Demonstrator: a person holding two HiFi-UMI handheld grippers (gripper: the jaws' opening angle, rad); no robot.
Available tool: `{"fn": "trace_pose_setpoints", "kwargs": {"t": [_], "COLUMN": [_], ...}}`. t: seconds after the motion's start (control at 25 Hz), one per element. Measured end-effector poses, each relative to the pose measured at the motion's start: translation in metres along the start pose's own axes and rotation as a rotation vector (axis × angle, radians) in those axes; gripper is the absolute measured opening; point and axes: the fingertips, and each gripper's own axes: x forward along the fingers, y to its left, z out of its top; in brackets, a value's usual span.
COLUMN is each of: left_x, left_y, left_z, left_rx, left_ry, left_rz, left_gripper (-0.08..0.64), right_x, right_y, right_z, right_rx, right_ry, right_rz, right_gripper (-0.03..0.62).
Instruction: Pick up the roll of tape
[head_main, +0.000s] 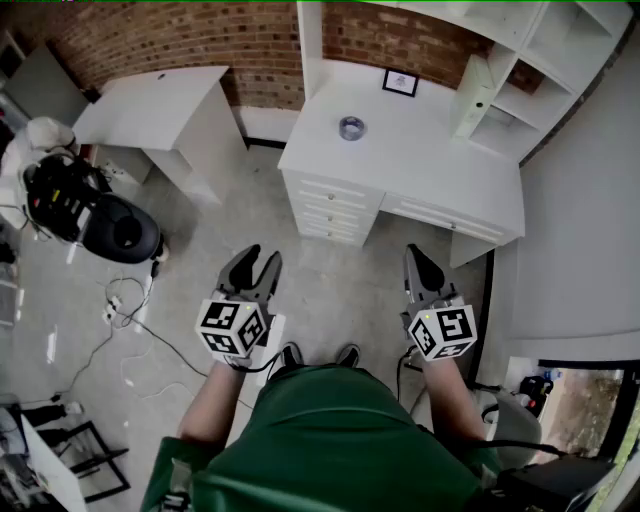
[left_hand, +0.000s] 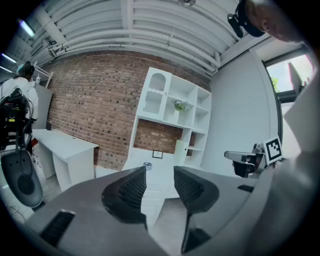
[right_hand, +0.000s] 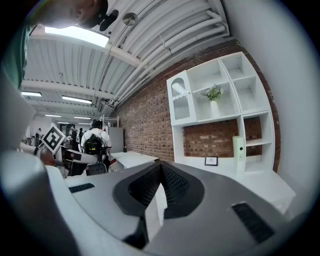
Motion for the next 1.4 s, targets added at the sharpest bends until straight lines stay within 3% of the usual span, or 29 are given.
{"fn": "trace_pose_setpoints", "kwargs": {"t": [0.32,0.88,1.16,1.4], "left_x": [-0.055,-0.076,-0.072,-0.042], "left_y": [0.074,0.137,0.165,0.172], "left_z": [0.001,0.054,0.055,0.053], "left_rx": [-0.016,0.066,0.043,0.033], "left_ry": [0.0,-0.131,-0.136,-0.113], "left_rz": [0.037,-0.057,-0.044,-0.023], "left_gripper": [0.183,0.184,0.184,0.183], "right_x": [0.02,0.029,0.038,0.074], "right_y": [0.063,0.125,0.123,0.098], "right_z": [-0.005,0.037,0.039,0.03], "right_rx": [0.026,-0.06,-0.082,-0.057], "right_ry": [0.036,-0.006,0.008,0.012], "right_rz": [-0.039,-0.192,-0.233,-0.208], "right_gripper": [0.023,0.029,0.129,0.144]}}
